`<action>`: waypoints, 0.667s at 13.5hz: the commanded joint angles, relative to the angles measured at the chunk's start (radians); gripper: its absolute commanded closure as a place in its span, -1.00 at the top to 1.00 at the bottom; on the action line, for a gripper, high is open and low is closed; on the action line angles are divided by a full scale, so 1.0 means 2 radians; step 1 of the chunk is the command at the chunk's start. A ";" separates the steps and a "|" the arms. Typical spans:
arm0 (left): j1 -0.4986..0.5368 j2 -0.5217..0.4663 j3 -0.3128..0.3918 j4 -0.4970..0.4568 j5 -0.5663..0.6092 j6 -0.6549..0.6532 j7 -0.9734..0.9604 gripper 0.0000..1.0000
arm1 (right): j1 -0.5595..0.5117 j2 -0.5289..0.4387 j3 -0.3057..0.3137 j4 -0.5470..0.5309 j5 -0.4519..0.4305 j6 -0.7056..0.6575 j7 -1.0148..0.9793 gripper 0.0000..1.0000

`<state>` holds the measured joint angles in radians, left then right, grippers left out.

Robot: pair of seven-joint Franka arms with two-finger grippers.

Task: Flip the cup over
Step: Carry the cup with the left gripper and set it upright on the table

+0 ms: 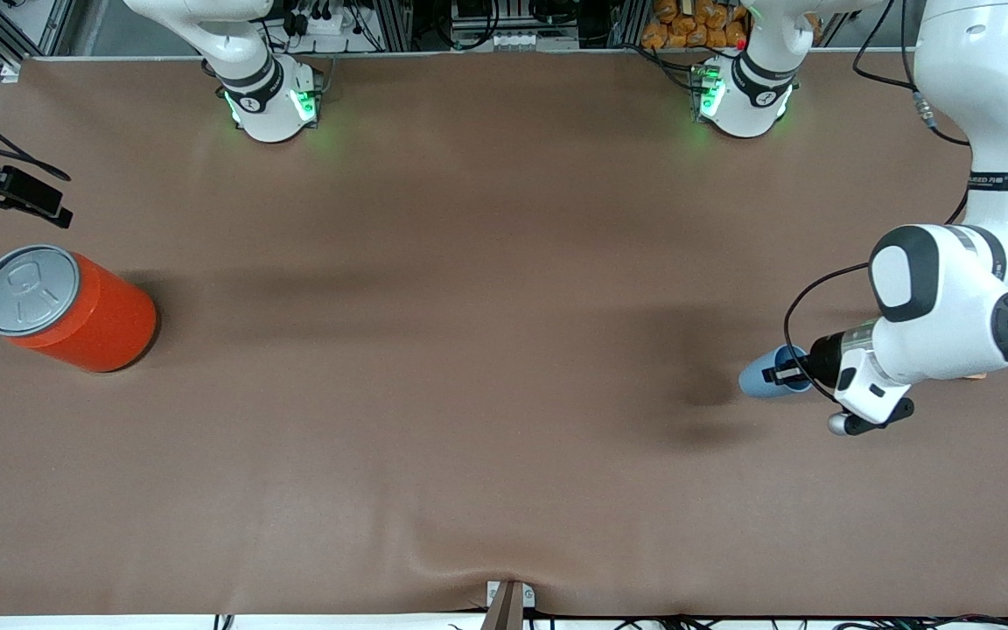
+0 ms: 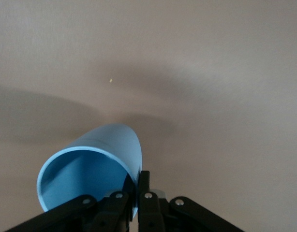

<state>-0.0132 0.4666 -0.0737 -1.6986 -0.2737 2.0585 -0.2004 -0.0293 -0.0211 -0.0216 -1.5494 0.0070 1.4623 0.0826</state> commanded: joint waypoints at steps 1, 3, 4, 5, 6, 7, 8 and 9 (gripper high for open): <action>-0.001 -0.016 -0.004 -0.043 0.039 0.012 -0.007 -1.00 | 0.005 0.001 0.001 0.007 -0.007 -0.002 0.009 1.00; -0.003 -0.015 -0.003 -0.053 0.042 0.015 -0.007 -1.00 | 0.003 0.001 0.000 0.008 -0.008 -0.002 0.009 1.00; -0.003 -0.014 -0.003 -0.057 0.048 0.015 -0.007 -1.00 | 0.003 0.000 0.000 0.008 -0.008 -0.003 0.009 1.00; -0.002 -0.013 -0.003 -0.057 0.057 0.014 -0.008 -1.00 | 0.003 0.000 0.000 0.008 -0.008 -0.003 0.009 1.00; -0.003 -0.011 -0.003 -0.056 0.063 0.013 -0.007 -1.00 | 0.004 0.000 0.000 0.008 -0.008 -0.003 0.009 1.00; -0.002 -0.004 -0.003 -0.051 0.076 0.013 -0.008 -0.65 | 0.004 0.000 0.000 0.008 -0.008 -0.003 0.009 1.00; 0.001 -0.001 -0.003 -0.048 0.082 0.012 -0.007 -0.34 | 0.003 0.000 0.000 0.008 -0.009 -0.004 0.009 1.00; 0.010 -0.001 -0.003 -0.043 0.082 0.012 -0.003 0.17 | 0.003 0.000 0.000 0.008 -0.009 -0.004 0.009 1.00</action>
<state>-0.0144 0.4676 -0.0765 -1.7917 -0.1392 2.0771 -0.2015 -0.0260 -0.0211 -0.0223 -1.5487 0.0059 1.4640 0.0837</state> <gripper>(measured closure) 0.789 0.000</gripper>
